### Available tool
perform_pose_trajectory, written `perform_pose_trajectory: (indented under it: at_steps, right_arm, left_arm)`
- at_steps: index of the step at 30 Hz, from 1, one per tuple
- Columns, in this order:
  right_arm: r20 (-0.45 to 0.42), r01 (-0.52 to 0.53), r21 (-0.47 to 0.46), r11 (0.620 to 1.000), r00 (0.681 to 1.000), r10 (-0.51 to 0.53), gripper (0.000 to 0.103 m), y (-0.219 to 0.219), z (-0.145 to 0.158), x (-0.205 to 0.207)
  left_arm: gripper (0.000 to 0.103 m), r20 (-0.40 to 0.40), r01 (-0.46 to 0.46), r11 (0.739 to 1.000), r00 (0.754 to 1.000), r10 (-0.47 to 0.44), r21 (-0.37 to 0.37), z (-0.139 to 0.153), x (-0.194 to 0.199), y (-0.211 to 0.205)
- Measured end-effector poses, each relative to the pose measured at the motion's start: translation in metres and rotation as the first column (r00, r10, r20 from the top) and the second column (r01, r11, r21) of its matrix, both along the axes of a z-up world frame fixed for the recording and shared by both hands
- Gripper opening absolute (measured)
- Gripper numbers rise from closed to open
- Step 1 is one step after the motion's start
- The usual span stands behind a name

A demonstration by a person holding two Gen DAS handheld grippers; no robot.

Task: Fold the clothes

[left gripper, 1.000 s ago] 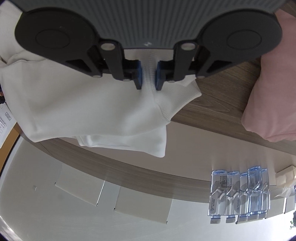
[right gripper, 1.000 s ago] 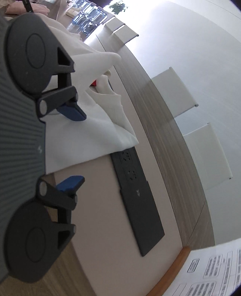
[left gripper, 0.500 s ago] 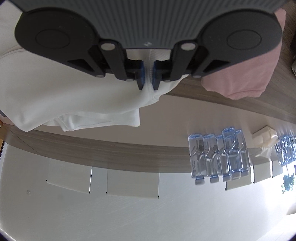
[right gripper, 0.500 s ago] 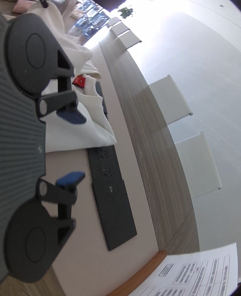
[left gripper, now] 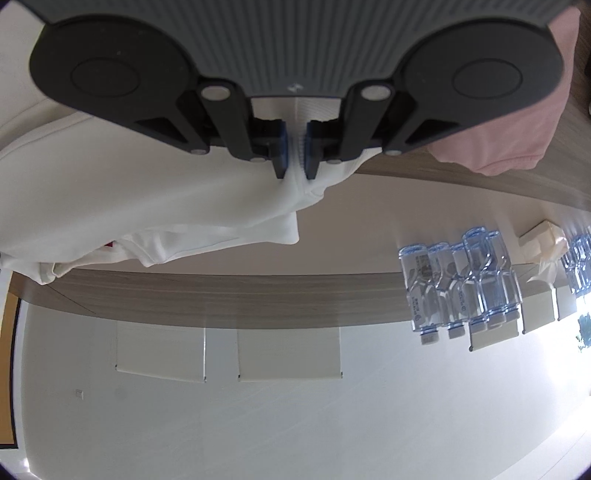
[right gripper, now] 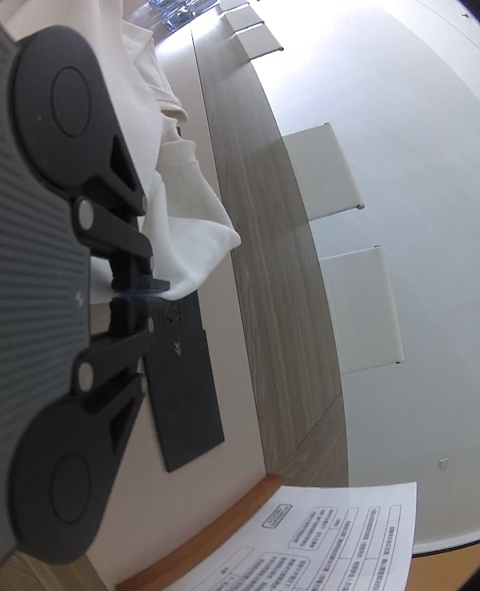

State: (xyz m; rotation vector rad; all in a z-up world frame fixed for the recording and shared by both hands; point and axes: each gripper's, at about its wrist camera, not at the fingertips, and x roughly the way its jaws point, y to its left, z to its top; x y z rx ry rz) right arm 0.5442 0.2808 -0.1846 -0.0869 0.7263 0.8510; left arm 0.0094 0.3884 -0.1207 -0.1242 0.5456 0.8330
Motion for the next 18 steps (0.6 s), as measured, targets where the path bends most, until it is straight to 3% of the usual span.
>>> perform_pose_trajectory:
  at_steps: [3, 5, 6, 8, 12, 15, 16, 18]
  right_arm:
    - [-0.018, 0.003, -0.041, 0.999, 1.000, -0.003, 0.007, -0.006, -0.009, 0.002]
    - [-0.034, 0.005, -0.043, 0.999, 0.999, -0.006, 0.023, -0.011, -0.014, -0.003]
    - [-0.034, -0.005, -0.021, 1.000, 0.999, 0.004, 0.028, -0.018, -0.010, -0.009]
    - [-0.016, -0.029, 0.040, 0.999, 0.999, 0.030, 0.052, -0.038, 0.008, -0.024]
    - [0.026, -0.086, 0.134, 0.987, 0.996, 0.083, 0.058, -0.087, 0.056, -0.056]
    - [0.072, -0.128, 0.168, 0.977, 0.990, 0.118, 0.064, -0.136, 0.074, -0.095]
    - [0.088, -0.142, 0.178, 0.974, 0.988, 0.128, 0.070, -0.152, 0.080, -0.108]
    - [0.120, -0.170, 0.197, 0.966, 0.982, 0.148, 0.076, -0.185, 0.090, -0.135]
  left_arm:
    - [0.010, -0.088, 0.000, 1.000, 0.996, 0.001, 0.003, -0.026, 0.026, -0.002]
    - [0.011, -0.143, -0.017, 1.000, 0.990, 0.016, -0.007, -0.043, 0.038, 0.001]
    - [0.014, -0.142, -0.026, 1.000, 0.990, 0.026, 0.002, -0.044, 0.038, 0.000]
    - [0.018, -0.134, -0.038, 0.999, 0.990, 0.039, 0.008, -0.044, 0.035, -0.002]
    - [0.029, -0.090, -0.057, 0.998, 0.994, 0.055, -0.014, -0.032, 0.022, -0.009]
    - [0.038, -0.050, -0.070, 0.997, 0.996, 0.069, -0.027, -0.021, 0.011, -0.017]
    - [0.040, -0.032, -0.075, 0.997, 0.997, 0.074, -0.028, -0.016, 0.006, -0.024]
    - [0.053, 0.003, -0.072, 0.996, 0.997, 0.072, -0.046, -0.009, -0.005, -0.037]
